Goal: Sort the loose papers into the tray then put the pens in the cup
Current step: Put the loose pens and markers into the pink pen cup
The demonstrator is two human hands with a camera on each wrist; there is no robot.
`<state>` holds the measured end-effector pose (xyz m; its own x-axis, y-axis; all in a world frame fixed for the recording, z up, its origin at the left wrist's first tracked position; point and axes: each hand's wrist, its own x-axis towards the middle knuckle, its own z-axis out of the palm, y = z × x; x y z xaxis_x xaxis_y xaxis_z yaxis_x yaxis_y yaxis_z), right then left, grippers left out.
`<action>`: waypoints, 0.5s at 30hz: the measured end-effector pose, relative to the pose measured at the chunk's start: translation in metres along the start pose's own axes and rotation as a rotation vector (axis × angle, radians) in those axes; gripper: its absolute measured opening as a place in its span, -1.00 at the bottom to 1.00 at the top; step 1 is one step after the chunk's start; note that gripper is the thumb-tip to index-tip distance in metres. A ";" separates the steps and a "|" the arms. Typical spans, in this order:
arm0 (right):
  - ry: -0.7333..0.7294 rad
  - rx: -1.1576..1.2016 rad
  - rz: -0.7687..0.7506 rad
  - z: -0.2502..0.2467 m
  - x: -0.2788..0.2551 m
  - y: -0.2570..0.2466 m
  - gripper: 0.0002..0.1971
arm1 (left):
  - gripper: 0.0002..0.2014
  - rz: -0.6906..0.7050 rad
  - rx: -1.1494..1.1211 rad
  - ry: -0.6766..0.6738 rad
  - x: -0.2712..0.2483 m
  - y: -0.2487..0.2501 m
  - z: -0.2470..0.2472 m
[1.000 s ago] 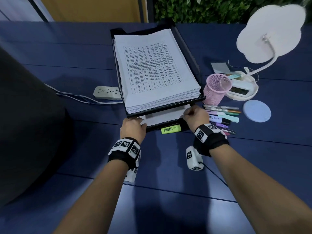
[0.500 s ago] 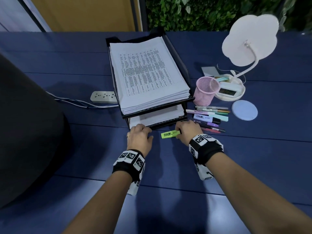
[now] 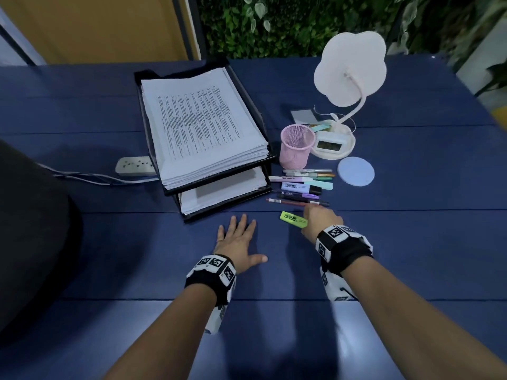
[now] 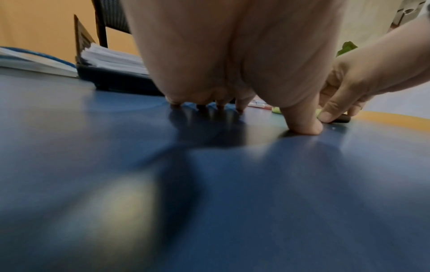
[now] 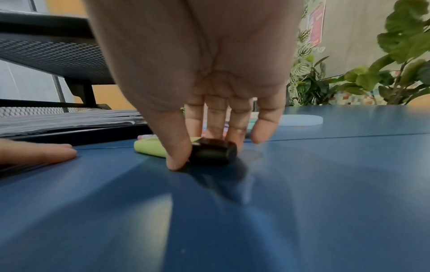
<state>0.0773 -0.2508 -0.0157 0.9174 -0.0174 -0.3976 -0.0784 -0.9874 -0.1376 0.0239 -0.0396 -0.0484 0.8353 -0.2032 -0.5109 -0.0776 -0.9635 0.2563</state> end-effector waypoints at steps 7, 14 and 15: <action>-0.083 -0.079 0.026 -0.029 0.015 -0.006 -0.67 | 0.09 -0.019 0.099 -0.076 0.006 0.006 0.000; 0.250 0.080 -0.068 -0.068 0.053 -0.024 -0.70 | 0.09 -0.049 0.114 -0.089 0.011 0.008 0.000; 0.276 0.131 -0.079 -0.072 0.059 -0.026 -0.65 | 0.10 -0.056 0.110 -0.092 0.012 0.008 -0.001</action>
<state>0.1615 -0.2372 0.0301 0.9925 -0.0009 -0.1223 -0.0355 -0.9590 -0.2812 0.0338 -0.0498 -0.0521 0.7868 -0.1585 -0.5965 -0.0955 -0.9861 0.1360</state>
